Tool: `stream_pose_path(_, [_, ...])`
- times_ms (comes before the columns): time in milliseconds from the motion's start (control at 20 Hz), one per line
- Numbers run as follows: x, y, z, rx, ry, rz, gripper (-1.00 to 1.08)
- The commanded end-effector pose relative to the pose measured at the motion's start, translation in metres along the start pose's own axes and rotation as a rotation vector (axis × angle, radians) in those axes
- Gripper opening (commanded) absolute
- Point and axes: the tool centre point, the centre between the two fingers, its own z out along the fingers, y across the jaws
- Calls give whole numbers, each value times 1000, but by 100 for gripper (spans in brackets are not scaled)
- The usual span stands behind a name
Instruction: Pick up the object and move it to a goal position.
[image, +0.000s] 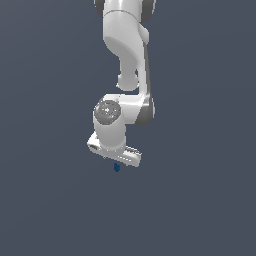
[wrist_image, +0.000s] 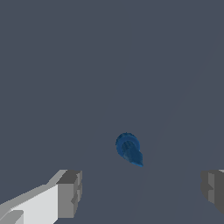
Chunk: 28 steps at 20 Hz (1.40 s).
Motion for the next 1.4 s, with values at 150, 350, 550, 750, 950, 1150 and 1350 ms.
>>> stream_pose_path(150, [1,0,2,0,0,3,100])
stream_pose_path(350, [1,1,15,0,1,5,100])
stream_pose_path(550, [0,1,37,0,1,6,100])
stream_pose_path(750, [1,1,50,0,2,7,100])
stream_pose_path(950, [2,1,51,0,2,7,100])
stream_pose_path(1150, [2,1,51,0,2,7,-100])
stream_pose_path(1350, [2,1,51,0,2,7,-100])
